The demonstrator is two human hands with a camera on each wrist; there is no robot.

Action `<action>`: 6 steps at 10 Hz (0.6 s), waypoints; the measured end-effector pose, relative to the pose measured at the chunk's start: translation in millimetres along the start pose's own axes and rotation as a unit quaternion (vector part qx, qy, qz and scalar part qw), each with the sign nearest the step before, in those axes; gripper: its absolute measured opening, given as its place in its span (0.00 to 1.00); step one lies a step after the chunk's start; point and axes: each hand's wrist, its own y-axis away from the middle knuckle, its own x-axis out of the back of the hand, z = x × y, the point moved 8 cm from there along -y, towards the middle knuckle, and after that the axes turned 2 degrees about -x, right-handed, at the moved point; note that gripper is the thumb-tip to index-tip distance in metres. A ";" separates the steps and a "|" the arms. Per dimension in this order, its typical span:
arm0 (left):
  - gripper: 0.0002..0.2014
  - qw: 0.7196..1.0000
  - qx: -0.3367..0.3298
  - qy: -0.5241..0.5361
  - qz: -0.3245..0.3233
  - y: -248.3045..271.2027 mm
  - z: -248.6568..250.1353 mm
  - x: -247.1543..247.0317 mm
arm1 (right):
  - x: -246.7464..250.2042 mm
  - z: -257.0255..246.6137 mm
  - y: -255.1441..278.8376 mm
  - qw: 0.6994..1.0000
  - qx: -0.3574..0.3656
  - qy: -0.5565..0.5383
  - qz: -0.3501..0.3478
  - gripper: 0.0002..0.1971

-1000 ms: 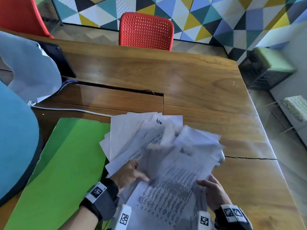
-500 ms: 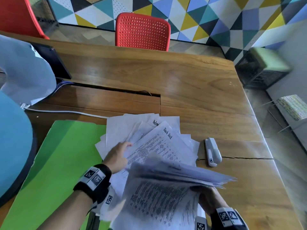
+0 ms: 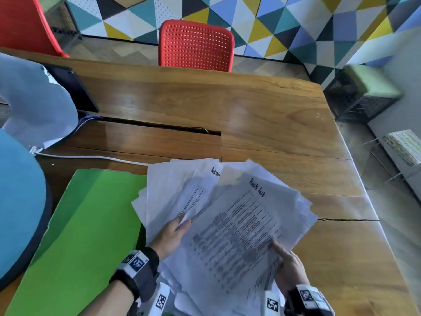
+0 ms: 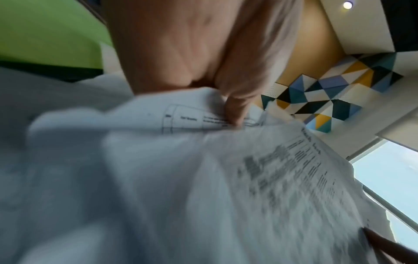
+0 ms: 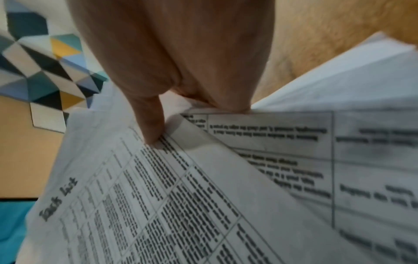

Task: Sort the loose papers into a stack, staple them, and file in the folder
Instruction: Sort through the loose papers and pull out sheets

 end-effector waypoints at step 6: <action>0.18 0.955 -0.015 -0.254 0.152 -0.6 31.4 62.7 | 33.7 83.6 -57.8 0.995 -0.068 -0.061 -0.031 0.28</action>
